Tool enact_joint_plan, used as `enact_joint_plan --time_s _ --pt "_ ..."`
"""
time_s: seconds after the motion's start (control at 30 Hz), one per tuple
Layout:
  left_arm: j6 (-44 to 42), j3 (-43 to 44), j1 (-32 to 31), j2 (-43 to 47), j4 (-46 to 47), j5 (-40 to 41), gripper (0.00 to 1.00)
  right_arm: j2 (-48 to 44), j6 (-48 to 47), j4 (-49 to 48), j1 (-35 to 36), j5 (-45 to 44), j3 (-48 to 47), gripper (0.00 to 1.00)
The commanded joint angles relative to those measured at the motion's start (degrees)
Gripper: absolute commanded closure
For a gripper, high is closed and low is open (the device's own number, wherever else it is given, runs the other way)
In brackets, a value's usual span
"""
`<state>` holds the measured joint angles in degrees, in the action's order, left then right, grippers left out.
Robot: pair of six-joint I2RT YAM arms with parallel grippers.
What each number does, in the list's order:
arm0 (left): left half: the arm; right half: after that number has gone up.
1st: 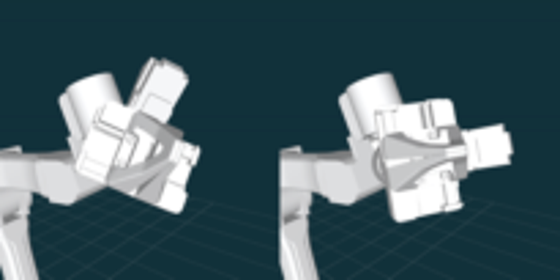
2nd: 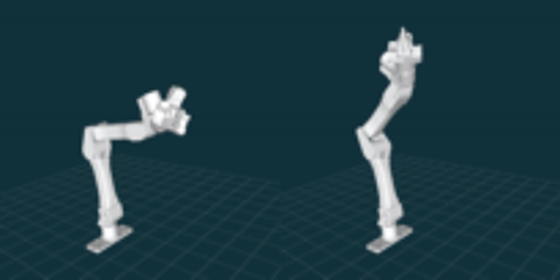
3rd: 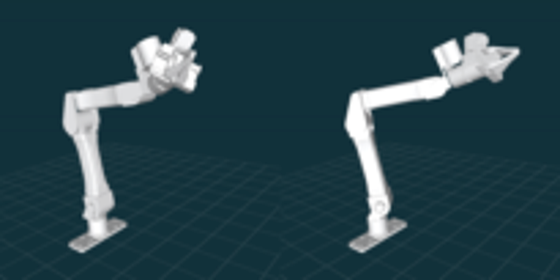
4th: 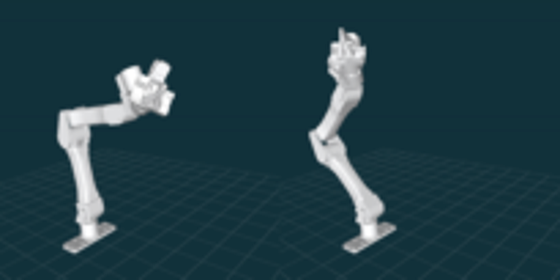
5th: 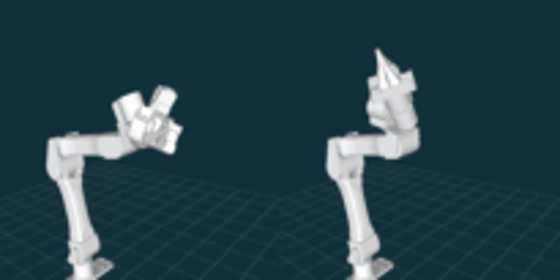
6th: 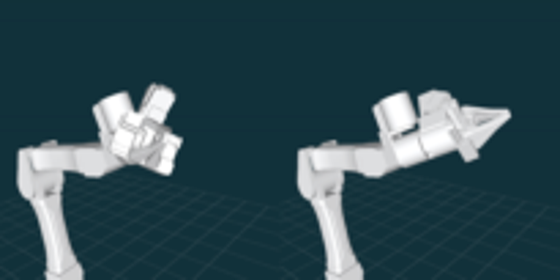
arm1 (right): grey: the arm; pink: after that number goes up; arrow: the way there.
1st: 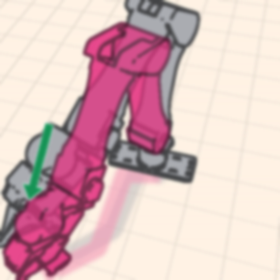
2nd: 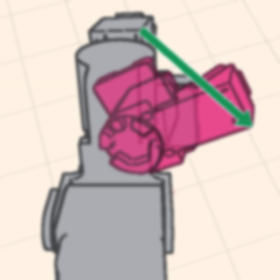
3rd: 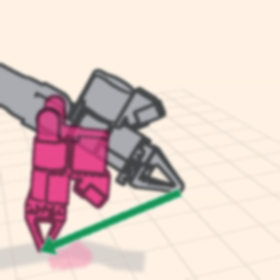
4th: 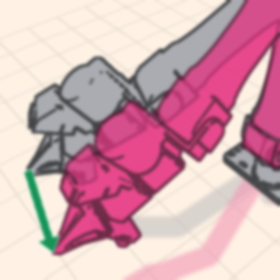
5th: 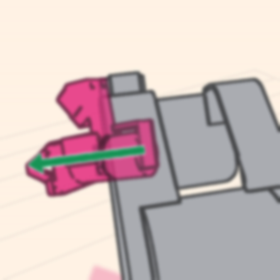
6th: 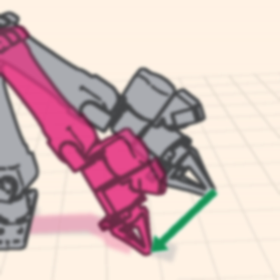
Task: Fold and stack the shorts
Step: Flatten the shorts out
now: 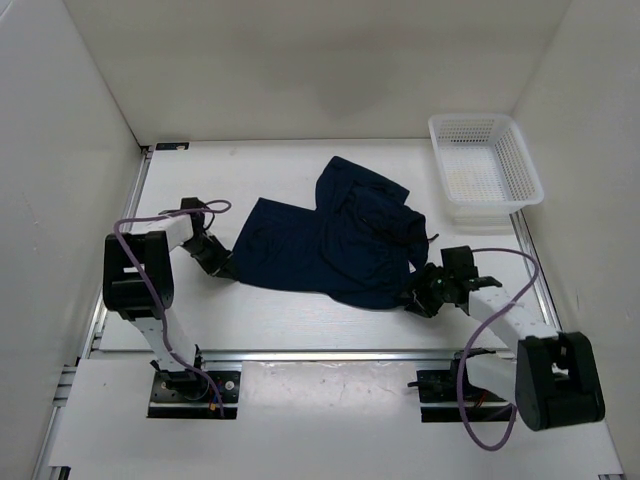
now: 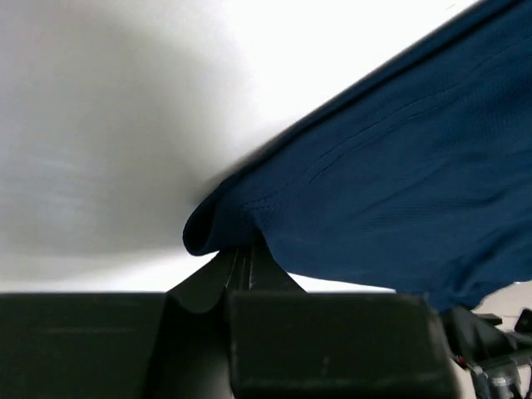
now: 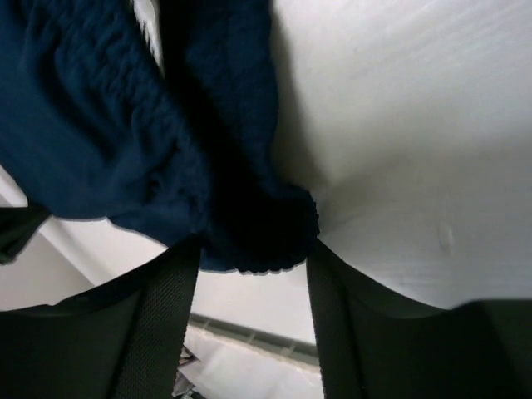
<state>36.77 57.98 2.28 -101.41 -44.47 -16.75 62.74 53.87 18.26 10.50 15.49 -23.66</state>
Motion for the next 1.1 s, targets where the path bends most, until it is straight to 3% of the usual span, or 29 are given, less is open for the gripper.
enact_joint_plan --time_s 0.0,0.03,0.07,0.1,0.27,0.47,1.07 --pt "-0.1 3.0 0.1 -0.9 2.5 -0.6 0.9 5.7 1.0 -6.3 0.9 -1.9 -3.2 0.54" --pt "-0.1 4.5 0.1 -0.4 2.5 -0.6 0.9 6.7 0.4 -4.9 1.4 -3.1 -6.0 0.84" --pt "-0.1 5.4 0.1 0.2 2.5 -1.2 0.9 7.3 0.4 -3.4 1.5 -4.1 -7.8 0.96" --pt "-0.1 6.2 0.1 0.9 1.2 -1.2 0.9 7.3 -1.2 -2.0 1.5 -5.2 -9.3 1.0" --pt "-2.2 12.8 3.2 6.6 -4.6 0.0 0.9 -5.1 -6.5 3.7 1.5 -11.4 -13.0 1.0" --pt "-4.2 13.2 6.2 12.3 -7.3 -1.3 0.9 -22.7 -13.4 6.0 1.5 -13.5 -4.5 1.0" --pt "-6.3 9.7 6.2 13.8 -9.1 -2.0 0.9 -32.5 -12.6 13.8 1.5 -15.4 -0.5 1.0"
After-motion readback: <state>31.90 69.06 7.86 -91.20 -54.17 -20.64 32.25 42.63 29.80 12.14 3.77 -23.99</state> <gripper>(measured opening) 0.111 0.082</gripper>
